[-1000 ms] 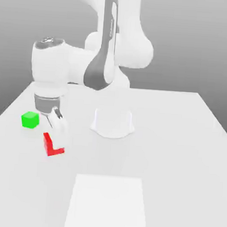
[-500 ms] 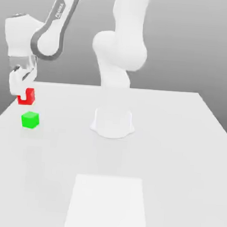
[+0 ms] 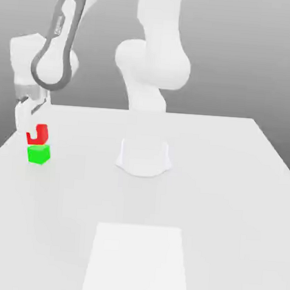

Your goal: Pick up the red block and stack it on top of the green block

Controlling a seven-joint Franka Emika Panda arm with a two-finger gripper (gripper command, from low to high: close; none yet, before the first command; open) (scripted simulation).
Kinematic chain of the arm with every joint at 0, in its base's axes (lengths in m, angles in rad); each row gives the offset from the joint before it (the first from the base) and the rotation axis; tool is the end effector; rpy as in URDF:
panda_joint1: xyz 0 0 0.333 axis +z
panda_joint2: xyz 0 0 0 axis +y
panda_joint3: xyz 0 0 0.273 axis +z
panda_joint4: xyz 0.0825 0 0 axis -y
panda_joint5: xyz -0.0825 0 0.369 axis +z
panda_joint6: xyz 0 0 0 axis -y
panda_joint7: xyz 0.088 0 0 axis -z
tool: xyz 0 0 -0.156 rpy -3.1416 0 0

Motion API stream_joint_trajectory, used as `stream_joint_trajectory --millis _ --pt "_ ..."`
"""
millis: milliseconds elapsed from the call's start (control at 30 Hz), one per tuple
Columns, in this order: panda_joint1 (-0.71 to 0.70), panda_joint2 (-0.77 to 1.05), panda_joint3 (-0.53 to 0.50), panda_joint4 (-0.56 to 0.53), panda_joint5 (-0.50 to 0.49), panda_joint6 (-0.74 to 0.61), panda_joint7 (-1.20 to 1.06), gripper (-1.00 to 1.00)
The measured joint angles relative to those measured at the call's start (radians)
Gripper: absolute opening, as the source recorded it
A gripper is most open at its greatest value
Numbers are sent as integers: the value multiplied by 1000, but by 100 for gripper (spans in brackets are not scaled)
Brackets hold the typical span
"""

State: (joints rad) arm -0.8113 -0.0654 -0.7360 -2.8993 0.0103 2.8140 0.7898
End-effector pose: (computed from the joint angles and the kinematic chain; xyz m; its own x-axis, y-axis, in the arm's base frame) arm 0.0172 -0.3359 0.1209 -0.6978 -0.7138 -0.0594 -0.7148 0.6993 -0.0065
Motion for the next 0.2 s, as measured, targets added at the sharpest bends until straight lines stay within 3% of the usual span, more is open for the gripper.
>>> stream_joint_trajectory --millis 200 --pt "47 65 -11 4 122 46 -85 -100"
